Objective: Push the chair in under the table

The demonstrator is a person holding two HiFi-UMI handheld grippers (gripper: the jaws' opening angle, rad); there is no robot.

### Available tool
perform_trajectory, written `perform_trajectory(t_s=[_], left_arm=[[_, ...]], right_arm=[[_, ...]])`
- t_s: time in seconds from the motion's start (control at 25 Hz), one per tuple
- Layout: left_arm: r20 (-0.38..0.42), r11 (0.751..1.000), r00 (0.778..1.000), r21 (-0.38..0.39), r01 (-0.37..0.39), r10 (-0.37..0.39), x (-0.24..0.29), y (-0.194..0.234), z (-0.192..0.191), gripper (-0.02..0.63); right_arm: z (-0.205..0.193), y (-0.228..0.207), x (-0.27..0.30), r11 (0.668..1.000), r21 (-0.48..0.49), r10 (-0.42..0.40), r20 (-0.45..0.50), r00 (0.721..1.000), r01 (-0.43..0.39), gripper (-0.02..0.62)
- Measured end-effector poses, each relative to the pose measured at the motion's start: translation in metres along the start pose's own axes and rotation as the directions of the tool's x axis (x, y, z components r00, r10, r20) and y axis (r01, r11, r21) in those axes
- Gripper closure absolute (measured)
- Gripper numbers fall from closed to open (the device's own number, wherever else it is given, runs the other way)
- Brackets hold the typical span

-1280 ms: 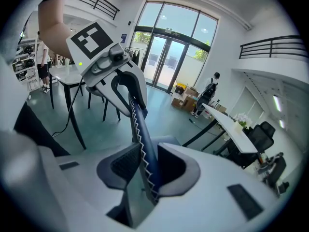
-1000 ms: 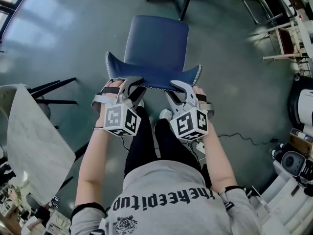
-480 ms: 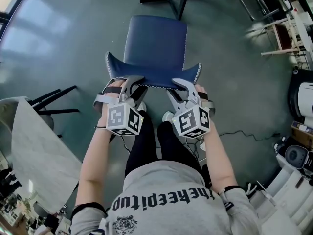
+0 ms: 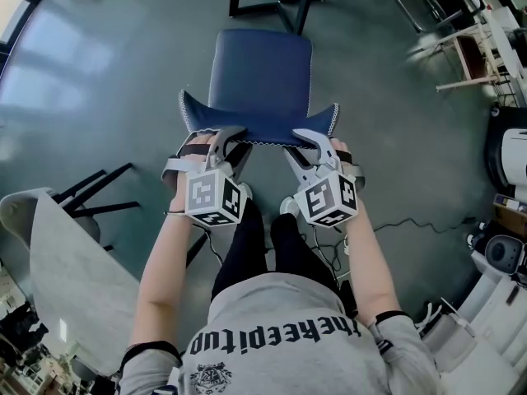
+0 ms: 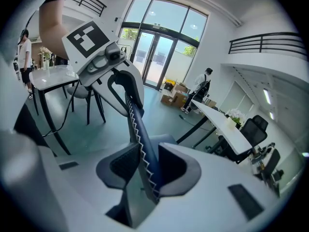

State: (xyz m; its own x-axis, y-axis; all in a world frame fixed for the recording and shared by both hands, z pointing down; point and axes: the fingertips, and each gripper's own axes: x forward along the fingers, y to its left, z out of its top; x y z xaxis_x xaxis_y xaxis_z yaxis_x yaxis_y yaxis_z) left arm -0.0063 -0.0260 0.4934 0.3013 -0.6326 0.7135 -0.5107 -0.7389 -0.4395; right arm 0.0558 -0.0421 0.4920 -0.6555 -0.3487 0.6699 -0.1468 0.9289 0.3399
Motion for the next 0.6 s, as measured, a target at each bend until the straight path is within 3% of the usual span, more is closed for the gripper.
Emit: perform_trajectory(t_s=[0.6], left_arm=[[0.032, 0.998, 0.999, 0.05, 0.033, -0.034, 0.02, 0.057, -0.024, 0.485]], right_arm=[[0.023, -0.037, 0.045, 0.999, 0.029, -0.037, -0.005, 0.999, 0.037, 0.469]])
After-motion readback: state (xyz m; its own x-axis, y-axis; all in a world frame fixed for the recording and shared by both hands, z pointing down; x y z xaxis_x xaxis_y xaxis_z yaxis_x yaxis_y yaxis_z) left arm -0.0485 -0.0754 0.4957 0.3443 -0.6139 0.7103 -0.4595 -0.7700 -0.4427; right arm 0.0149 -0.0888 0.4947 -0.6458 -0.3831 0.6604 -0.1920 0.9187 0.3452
